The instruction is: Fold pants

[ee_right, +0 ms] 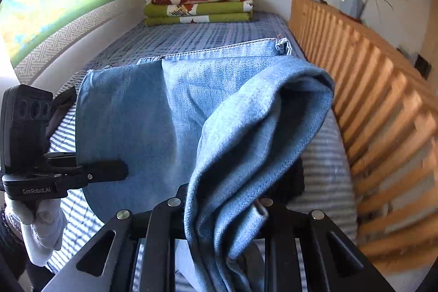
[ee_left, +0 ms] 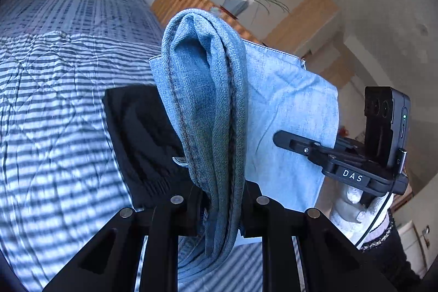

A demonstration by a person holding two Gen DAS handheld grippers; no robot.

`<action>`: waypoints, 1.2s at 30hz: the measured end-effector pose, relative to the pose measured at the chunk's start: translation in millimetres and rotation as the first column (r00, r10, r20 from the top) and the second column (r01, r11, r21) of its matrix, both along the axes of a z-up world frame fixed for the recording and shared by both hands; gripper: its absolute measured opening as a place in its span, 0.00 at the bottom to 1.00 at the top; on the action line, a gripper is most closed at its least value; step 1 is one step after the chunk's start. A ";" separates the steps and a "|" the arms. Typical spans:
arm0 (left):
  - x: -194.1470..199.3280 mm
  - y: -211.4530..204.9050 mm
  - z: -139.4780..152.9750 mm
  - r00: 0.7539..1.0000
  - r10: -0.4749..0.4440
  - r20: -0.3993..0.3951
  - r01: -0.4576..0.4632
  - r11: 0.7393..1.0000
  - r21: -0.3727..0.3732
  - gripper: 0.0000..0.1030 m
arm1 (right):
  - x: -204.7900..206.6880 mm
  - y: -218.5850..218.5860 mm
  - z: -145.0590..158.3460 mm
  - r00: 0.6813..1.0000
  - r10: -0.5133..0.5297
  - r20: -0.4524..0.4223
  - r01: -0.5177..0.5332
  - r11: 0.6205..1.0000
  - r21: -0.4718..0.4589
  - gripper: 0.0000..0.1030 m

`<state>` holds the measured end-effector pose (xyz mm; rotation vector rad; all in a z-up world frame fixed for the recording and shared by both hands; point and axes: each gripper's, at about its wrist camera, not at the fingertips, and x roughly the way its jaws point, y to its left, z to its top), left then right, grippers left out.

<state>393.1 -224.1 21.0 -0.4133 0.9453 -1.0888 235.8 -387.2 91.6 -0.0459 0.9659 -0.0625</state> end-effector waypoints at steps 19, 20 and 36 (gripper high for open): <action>133.0 -50.1 -119.0 0.974 0.212 -0.083 -0.202 0.972 0.117 0.38 | 125.2 -140.3 -101.8 0.960 -0.279 0.031 0.279 0.936 -0.215 0.53; 127.0 -46.6 -109.7 0.975 0.214 -0.056 -0.207 0.973 0.101 0.38 | 119.1 -133.5 -91.4 0.956 -0.281 0.079 0.292 0.921 -0.258 0.52; 149.9 -120.4 -114.3 0.985 0.170 0.032 -0.172 0.938 0.302 0.29 | 154.2 -124.6 -155.9 0.969 -0.245 0.008 0.239 0.937 -0.253 0.66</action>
